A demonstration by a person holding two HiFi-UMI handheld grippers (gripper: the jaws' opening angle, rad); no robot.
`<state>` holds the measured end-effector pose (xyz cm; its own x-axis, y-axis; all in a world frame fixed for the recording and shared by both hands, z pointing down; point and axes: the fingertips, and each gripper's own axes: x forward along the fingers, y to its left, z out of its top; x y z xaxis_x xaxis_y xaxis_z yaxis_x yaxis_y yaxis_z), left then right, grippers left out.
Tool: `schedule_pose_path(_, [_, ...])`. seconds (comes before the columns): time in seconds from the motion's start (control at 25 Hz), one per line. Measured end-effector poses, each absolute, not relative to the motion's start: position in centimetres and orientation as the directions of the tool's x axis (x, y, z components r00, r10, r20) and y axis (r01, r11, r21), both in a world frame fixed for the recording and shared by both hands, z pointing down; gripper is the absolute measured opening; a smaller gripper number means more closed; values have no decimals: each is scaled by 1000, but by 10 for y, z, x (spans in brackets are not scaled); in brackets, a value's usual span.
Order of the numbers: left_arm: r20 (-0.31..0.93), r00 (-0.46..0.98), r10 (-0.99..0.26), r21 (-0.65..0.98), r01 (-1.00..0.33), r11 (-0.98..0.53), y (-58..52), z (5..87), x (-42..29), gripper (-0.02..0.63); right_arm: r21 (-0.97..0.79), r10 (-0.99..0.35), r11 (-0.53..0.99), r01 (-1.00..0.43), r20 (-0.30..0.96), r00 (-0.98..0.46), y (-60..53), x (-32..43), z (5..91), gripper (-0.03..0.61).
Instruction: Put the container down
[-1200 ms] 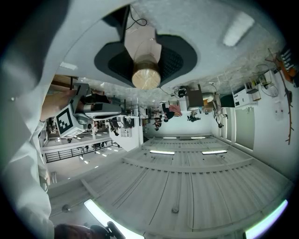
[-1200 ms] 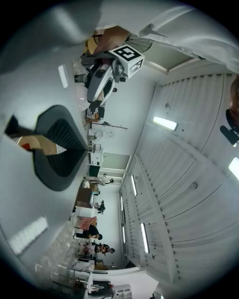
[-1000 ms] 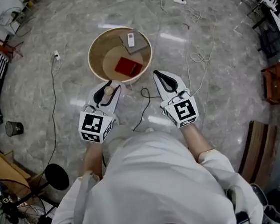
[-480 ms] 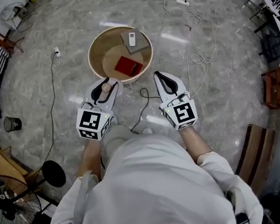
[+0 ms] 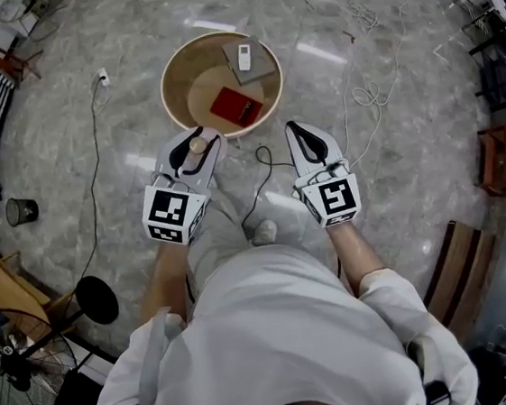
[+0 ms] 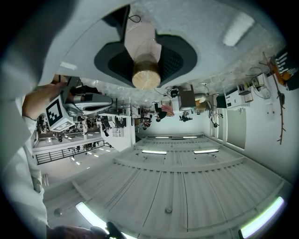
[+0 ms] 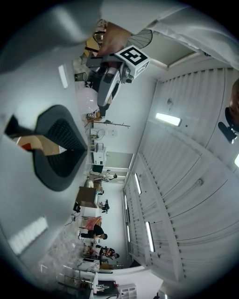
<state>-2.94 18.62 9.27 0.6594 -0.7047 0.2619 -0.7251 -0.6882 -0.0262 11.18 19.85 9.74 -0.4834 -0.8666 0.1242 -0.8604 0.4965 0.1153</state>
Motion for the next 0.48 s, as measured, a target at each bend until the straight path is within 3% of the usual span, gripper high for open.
schedule_pose_path(0.48, [268,725,-635,16,-662,-749,95,116,-55,130,138,-896,435,-890,163,-412,112,87,108,5])
